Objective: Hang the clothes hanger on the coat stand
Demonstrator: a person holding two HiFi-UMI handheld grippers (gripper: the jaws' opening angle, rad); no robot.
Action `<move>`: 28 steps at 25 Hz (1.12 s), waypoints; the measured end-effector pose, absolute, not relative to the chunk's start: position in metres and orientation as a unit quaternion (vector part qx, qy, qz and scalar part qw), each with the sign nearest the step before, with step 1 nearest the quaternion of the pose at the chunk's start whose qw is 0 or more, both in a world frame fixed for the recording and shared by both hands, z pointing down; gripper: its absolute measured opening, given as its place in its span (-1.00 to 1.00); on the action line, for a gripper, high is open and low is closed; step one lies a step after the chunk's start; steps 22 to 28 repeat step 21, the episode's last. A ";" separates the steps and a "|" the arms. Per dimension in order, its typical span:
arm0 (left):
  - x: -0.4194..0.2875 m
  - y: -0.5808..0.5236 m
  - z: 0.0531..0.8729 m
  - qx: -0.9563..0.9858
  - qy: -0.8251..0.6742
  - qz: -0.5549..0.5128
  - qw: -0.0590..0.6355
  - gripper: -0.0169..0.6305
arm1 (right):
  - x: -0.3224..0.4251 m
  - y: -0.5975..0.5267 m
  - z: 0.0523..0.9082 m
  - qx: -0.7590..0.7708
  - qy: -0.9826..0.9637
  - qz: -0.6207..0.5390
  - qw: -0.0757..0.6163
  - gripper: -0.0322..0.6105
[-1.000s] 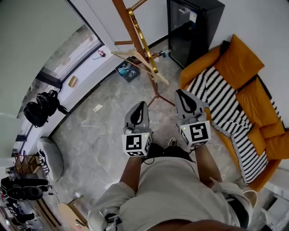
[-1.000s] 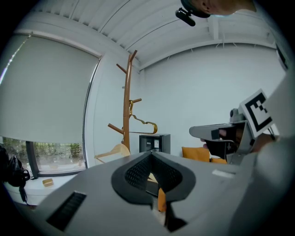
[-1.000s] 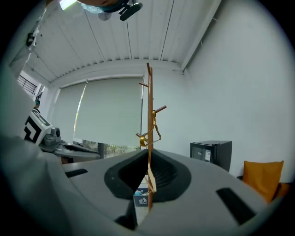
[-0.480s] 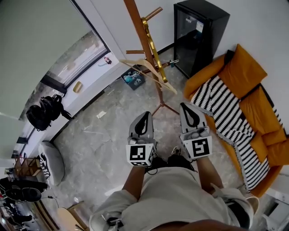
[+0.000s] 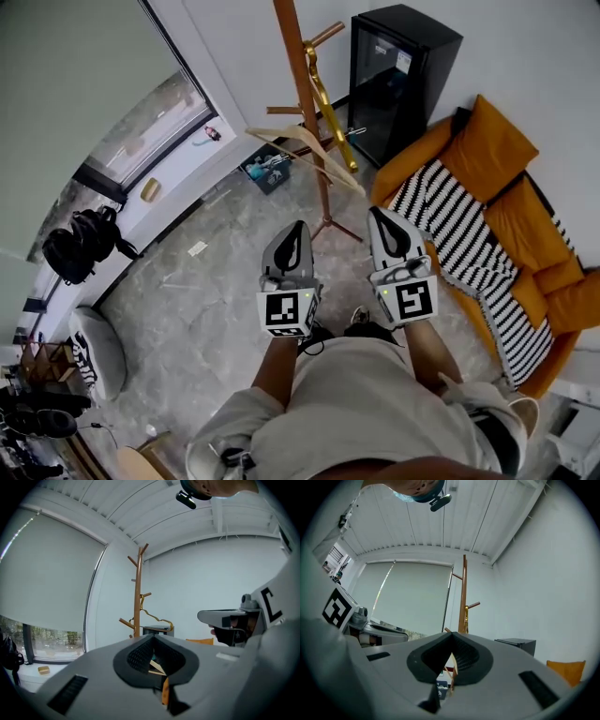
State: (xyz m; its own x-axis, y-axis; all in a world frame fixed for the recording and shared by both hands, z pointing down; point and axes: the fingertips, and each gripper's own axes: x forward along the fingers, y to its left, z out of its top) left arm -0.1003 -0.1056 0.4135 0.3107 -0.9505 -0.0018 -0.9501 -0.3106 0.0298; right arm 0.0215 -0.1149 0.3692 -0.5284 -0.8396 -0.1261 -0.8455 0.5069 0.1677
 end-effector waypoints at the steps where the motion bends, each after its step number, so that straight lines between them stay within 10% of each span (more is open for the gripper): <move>1: -0.102 -0.105 0.413 0.809 -0.587 -0.012 0.012 -0.92 | 0.020 -0.115 0.370 -0.485 0.868 0.105 0.011 -0.89; 28: -0.101 -0.106 0.413 0.815 -0.579 -0.009 0.012 -0.92 | -0.008 -0.107 0.365 -0.465 0.880 0.100 0.004 -0.89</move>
